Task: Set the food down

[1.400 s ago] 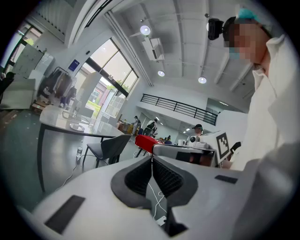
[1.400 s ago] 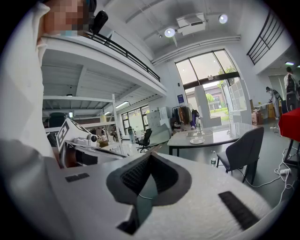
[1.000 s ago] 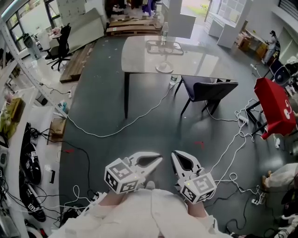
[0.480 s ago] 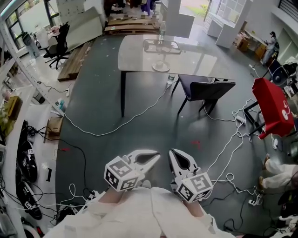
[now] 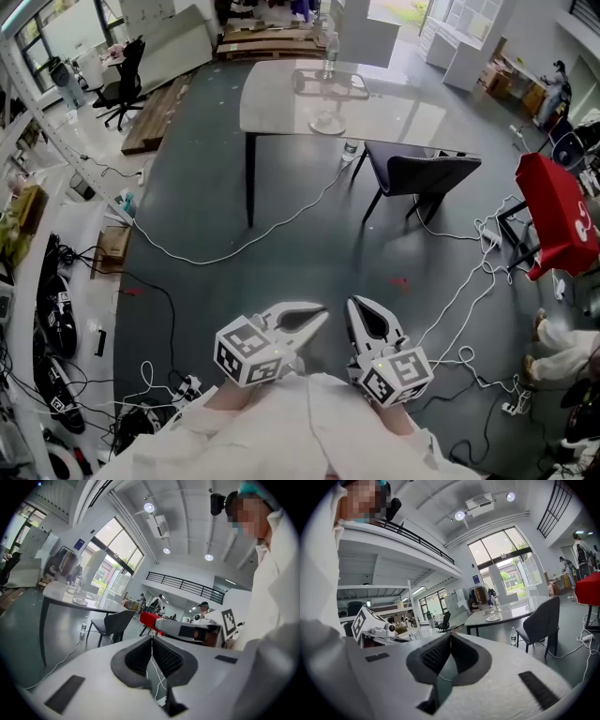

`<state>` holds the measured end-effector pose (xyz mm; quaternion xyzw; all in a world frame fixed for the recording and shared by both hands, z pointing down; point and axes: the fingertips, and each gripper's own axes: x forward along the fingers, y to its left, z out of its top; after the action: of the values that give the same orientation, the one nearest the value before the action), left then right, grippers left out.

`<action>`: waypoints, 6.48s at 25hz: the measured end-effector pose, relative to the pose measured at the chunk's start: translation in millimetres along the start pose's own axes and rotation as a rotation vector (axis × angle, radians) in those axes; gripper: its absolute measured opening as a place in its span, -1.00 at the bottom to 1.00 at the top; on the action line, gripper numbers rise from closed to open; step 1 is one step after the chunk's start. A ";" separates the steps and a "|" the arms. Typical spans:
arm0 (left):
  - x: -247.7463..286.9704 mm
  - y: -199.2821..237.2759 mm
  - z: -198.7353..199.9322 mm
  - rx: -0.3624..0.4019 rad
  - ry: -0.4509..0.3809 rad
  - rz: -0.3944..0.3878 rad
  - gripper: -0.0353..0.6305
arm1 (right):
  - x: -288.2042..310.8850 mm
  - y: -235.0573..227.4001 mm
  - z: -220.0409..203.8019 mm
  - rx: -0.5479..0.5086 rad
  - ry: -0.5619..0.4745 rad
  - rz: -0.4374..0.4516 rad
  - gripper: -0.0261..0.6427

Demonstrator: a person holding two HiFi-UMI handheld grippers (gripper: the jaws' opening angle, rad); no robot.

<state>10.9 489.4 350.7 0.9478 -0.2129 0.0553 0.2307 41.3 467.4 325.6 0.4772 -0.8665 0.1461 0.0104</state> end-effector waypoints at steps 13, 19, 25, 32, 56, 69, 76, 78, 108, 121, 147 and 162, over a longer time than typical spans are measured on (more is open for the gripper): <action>28.9 77.1 6.6 -0.053 0.051 -0.003 -0.83 | 79.3 -46.3 -17.5 0.045 0.077 -0.010 -0.91; 48.5 148.0 50.3 -0.042 0.052 -0.007 -0.83 | 149.0 -77.4 11.4 0.018 0.070 -0.018 -0.91; 66.4 207.1 88.6 -0.029 0.059 -0.032 -0.83 | 207.9 -103.6 33.7 0.007 0.063 -0.045 -0.91; 87.3 252.1 114.3 0.078 0.102 -0.051 -0.83 | 259.0 -127.2 50.6 -0.001 0.054 -0.070 -0.91; 129.8 334.9 143.9 -0.007 0.107 -0.027 -0.83 | 331.7 -185.5 64.2 0.032 0.071 -0.068 -0.91; 199.1 415.1 196.9 -0.002 0.111 0.007 -0.83 | 408.8 -262.0 90.3 0.062 0.102 -0.024 -0.91; 236.7 457.0 230.6 -0.017 0.106 0.046 -0.83 | 456.6 -305.1 117.4 0.053 0.117 0.026 -0.92; 246.5 468.1 240.4 -0.017 0.102 0.052 -0.83 | 468.5 -316.8 124.3 0.046 0.122 0.035 -0.91; 315.9 572.0 295.7 -0.069 0.057 0.181 -0.83 | 574.2 -408.0 150.0 0.023 0.174 0.166 -0.91; 298.5 593.0 308.0 -0.088 0.083 0.139 -0.83 | 577.2 -423.9 160.3 0.071 0.138 0.020 -0.91; 310.0 619.1 252.2 -0.208 0.257 0.102 -0.83 | 578.3 -423.8 97.4 0.137 0.309 -0.024 -0.91; 312.9 642.4 204.1 -0.312 0.348 0.124 -0.82 | 582.8 -432.9 47.3 0.204 0.410 -0.057 -0.91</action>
<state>19.2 -238.7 499.0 0.8621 -0.2336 0.1982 0.4036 89.0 -242.5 477.3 0.4605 -0.8130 0.3267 0.1422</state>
